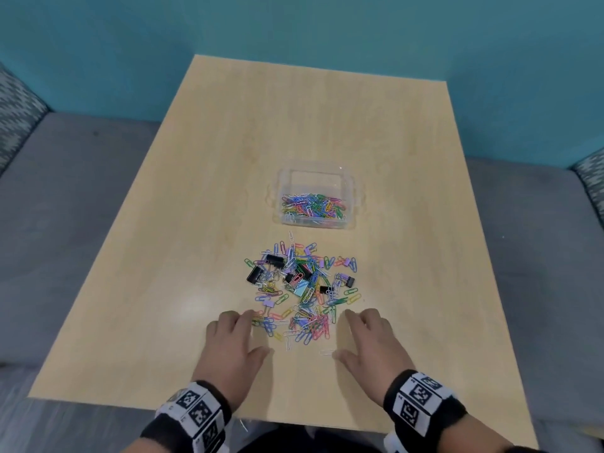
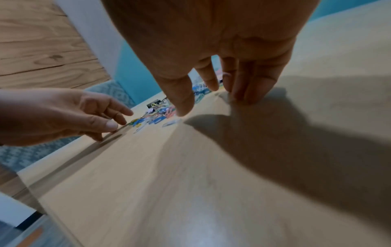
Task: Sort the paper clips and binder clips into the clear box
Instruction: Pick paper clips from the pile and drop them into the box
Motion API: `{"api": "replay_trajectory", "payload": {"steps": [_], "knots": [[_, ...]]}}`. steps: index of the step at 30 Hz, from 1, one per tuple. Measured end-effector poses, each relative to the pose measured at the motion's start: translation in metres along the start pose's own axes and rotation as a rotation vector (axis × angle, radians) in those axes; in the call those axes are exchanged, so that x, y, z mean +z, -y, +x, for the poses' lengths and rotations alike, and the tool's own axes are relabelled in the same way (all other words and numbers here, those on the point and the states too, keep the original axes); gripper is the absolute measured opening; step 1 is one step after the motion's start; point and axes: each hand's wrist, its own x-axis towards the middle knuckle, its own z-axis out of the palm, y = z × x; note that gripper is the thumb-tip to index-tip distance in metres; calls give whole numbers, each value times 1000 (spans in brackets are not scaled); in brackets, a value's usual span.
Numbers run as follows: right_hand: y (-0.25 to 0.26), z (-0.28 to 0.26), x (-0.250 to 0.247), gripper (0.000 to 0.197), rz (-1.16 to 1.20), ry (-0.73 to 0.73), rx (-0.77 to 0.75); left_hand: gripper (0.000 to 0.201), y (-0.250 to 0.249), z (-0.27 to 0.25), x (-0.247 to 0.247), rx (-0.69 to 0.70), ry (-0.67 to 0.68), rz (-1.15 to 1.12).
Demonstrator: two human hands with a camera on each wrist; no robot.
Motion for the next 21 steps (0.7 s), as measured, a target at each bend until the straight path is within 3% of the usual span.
{"api": "replay_trajectory", "payload": {"steps": [2,5,12,18,21], "knots": [[10,3,6,74,-6,7,-24,61,-7,4,3,59,23,0],[28,13,13,77,-41,2,-82,62,-18,8,9,136,37,17],[34,28,16,56,16,-35,-82,66,-33,20,17,209,10,102],[25,36,20,14,13,-83,-134,36,-33,29,19,181,48,76],[21,39,25,19,-15,-77,-151,26,-32,30,20,164,71,61]]}}
